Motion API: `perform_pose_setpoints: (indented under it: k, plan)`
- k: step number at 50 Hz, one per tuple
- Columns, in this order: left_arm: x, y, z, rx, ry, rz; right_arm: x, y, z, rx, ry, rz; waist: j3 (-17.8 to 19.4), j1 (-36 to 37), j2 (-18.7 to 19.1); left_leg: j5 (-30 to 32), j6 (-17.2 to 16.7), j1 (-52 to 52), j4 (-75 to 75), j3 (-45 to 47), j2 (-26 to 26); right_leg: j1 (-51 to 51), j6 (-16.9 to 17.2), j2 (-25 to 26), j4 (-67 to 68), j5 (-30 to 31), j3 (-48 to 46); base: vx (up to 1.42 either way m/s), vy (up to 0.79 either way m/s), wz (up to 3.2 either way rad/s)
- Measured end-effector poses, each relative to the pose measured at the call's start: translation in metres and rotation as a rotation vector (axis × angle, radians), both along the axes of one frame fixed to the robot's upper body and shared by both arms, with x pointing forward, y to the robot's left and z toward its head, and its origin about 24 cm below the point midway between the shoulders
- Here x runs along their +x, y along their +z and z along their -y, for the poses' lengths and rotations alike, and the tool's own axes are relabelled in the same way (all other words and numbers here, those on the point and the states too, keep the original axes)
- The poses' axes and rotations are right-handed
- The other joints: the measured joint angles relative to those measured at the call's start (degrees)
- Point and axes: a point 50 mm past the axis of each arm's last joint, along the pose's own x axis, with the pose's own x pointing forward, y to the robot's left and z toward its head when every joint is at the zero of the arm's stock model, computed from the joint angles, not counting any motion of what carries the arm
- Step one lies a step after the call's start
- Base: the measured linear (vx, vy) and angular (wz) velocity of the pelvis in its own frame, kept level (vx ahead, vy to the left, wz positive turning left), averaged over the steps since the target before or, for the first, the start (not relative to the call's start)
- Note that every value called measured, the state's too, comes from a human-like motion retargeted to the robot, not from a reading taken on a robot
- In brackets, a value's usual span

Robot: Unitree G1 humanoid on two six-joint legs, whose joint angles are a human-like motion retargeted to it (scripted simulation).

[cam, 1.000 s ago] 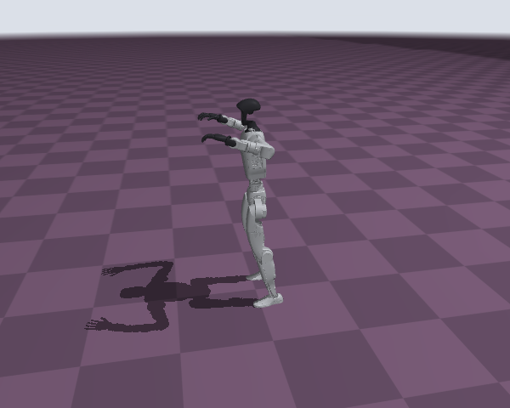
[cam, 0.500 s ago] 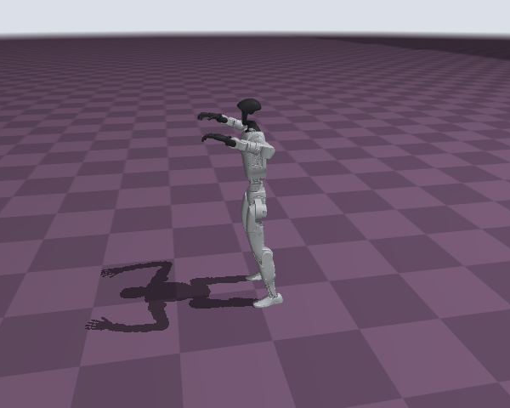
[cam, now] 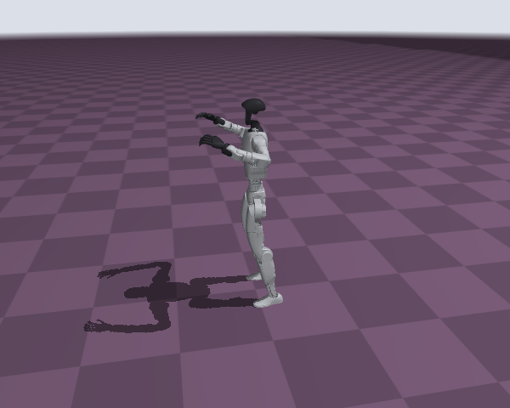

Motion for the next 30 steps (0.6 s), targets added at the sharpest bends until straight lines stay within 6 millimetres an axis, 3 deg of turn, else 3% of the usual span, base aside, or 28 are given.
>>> perform_pose_setpoints:
  k: [3, 7, 10, 12, 15, 17, 20, 22, 25, 30]
  plan:
    - [0.029, -0.052, -0.012, -0.35, 0.032, -0.047, 0.031, -0.047, 0.008, 0.364, 0.06, -0.075, 0.04, 0.27, -0.32, -0.35, 0.37, 0.99, 0.04, 0.29, -0.1, 0.73, -0.43, -0.05, 0.25, -0.46, 0.41, 0.0, 0.0, 0.0]
    - [0.06, -0.149, -0.011, -0.94, 0.257, -0.1, 0.069, -0.145, 0.001, 0.976, -0.018, -0.186, 1.64, 0.44, -1.06, -0.47, 0.86, 2.52, -0.13, 0.49, -0.27, 1.92, -1.16, -0.16, 0.56, -0.9, 0.77, 0.0, 0.0, 0.0]
    - [0.058, -0.214, 0.014, -1.244, 0.452, -0.162, 0.07, -0.218, -0.023, 1.351, -0.147, -0.281, 3.67, 0.69, -1.61, -0.31, 1.01, 3.3, -0.28, 0.59, -0.33, 2.47, -1.46, -0.18, 0.76, -0.91, 0.93, 0.0, 0.0, 0.0]
    - [0.045, -0.243, 0.038, -1.323, 0.45, -0.243, 0.057, -0.252, -0.04, 1.462, -0.182, -0.361, 5.22, 1.09, -1.82, -0.32, 1.06, 3.4, -0.15, 0.66, -0.3, 2.52, -1.37, -0.14, 0.85, -0.76, 1.07, 0.0, 0.0, 0.0]
    - [0.015, -0.272, 0.07, -1.331, 0.329, -0.391, 0.026, -0.284, -0.056, 1.393, -0.19, -0.479, 7.41, 1.98, -1.95, -0.44, 1.06, 3.11, 0.15, 0.7, -0.25, 2.28, -0.86, -0.1, 0.88, -0.46, 1.23, 0.0, 0.0, 0.0]
    - [-0.009, -0.287, 0.083, -1.302, 0.282, -0.479, 0.005, -0.296, -0.059, 1.214, -0.228, -0.535, 8.72, 2.53, -2.1, -0.42, 1.03, 2.76, 0.21, 0.57, -0.33, 1.99, -0.47, -0.19, 0.88, -0.3, 1.15, 0.0, 0.0, 0.0]
    - [-0.041, -0.311, 0.094, -1.277, 0.319, -0.597, -0.024, -0.317, -0.061, 0.988, -0.329, -0.61, 10.45, 3.08, -2.55, -0.13, 1.06, 2.06, 0.2, 0.12, -0.58, 1.55, -0.18, -0.47, 0.85, -0.06, 0.75, -0.02, 0.01, 0.06]
    - [-0.056, -0.324, 0.098, -1.259, 0.383, -0.654, -0.038, -0.33, -0.066, 0.959, -0.382, -0.656, 11.39, 3.27, -2.79, 0.16, 1.15, 1.43, 0.19, -0.35, -0.75, 1.14, -0.2, -0.68, 0.89, 0.09, 0.32, -0.05, 0.02, 0.22]
    - [-0.067, -0.331, 0.1, -1.22, 0.465, -0.676, -0.051, -0.342, -0.075, 1.024, -0.426, -0.685, 12.29, 3.46, -2.94, 0.66, 1.27, 0.38, -0.07, -1.1, -0.96, 0.42, -0.28, -0.9, 0.75, 0.42, -0.39, -0.06, 0.02, 0.24]
    - [-0.056, -0.32, 0.1, -1.182, 0.397, -0.663, -0.046, -0.338, -0.081, 1.055, -0.376, -0.694, 12.12, 3.53, -2.71, 1.5, 1.48, -1.49, -0.83, -2.27, -1.24, -0.77, -0.45, -1.15, 0.05, 1.17, -1.74, -0.07, 0.03, 0.25]
